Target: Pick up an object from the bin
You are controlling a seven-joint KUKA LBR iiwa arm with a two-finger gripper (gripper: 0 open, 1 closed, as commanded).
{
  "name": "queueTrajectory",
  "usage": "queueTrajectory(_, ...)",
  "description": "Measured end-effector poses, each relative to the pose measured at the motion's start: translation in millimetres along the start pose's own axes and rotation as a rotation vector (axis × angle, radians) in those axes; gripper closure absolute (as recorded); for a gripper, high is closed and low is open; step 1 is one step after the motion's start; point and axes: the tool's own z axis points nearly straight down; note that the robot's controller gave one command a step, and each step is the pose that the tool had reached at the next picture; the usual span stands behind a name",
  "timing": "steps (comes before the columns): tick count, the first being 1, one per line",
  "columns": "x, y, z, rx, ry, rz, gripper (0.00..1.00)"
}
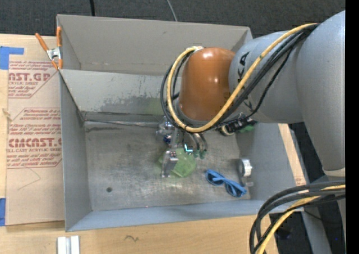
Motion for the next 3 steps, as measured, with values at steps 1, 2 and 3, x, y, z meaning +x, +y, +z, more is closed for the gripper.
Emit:
queueTrajectory(1, -18.0, -46.6, 66.9, -0.002, -0.009, -0.173, 0.00)
queueTrajectory(2, -18.7, -46.3, 64.5, -0.002, -0.010, -0.175, 1.00)
queueTrajectory(3, 36.4, -102.1, -117.9, 0.005, -0.015, -0.436, 1.00)
